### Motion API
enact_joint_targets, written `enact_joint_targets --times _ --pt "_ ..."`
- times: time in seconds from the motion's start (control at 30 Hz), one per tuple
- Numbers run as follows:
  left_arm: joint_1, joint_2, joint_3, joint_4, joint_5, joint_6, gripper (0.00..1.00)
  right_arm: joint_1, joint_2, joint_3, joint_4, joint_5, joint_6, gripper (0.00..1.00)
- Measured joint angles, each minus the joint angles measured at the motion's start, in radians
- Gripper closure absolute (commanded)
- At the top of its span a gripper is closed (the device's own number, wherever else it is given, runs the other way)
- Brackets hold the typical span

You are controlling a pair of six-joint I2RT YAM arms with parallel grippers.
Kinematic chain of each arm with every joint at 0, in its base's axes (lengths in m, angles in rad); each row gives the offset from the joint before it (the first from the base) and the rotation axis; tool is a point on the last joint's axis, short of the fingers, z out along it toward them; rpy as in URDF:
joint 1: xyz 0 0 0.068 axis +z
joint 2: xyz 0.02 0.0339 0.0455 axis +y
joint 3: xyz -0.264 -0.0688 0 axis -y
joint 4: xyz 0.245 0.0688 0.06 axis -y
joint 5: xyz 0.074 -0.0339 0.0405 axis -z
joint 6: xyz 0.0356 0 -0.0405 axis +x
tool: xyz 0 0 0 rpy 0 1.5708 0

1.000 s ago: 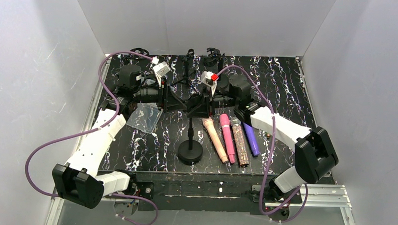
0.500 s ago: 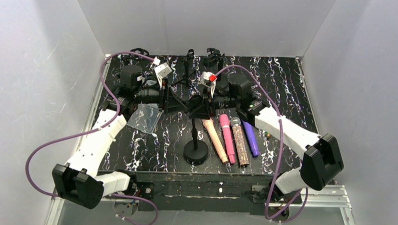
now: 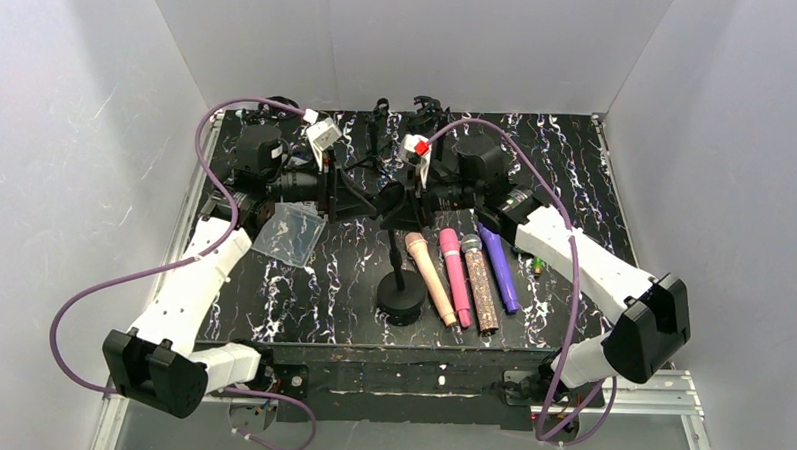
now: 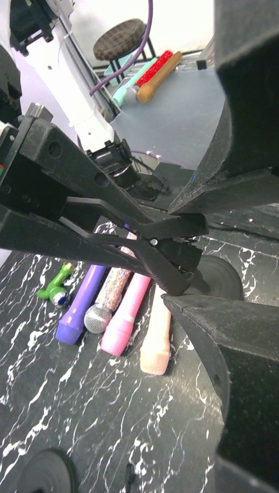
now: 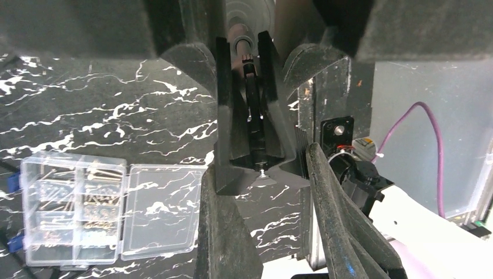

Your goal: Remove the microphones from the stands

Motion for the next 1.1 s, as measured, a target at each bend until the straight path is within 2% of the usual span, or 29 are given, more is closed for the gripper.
enact_joint_targets --times 0.23,0.4,0.57,0.7,0.97,1.1 --pt "0.012 0.0 0.035 -0.005 -0.026 -0.024 0.24 -0.01 -0.014 0.055 -0.1 0.095 -0.069 0.99" --pt "0.027 0.001 0.057 -0.011 -0.031 -0.038 0.12 -0.031 -0.016 0.11 -0.189 0.169 -0.113 0.99" --pt "0.034 0.001 0.091 -0.011 -0.031 -0.043 0.09 -0.077 -0.016 0.218 -0.282 0.228 -0.143 0.99" --pt "0.037 0.001 0.097 -0.014 -0.03 -0.045 0.09 -0.162 -0.016 0.33 -0.328 0.261 -0.149 0.99" --pt "0.039 0.001 0.097 -0.023 -0.029 -0.045 0.09 -0.355 -0.007 0.471 -0.312 0.318 -0.149 0.99" --pt "0.039 0.001 0.096 -0.022 -0.029 -0.045 0.08 -0.428 0.064 0.524 -0.287 0.353 -0.149 0.99"
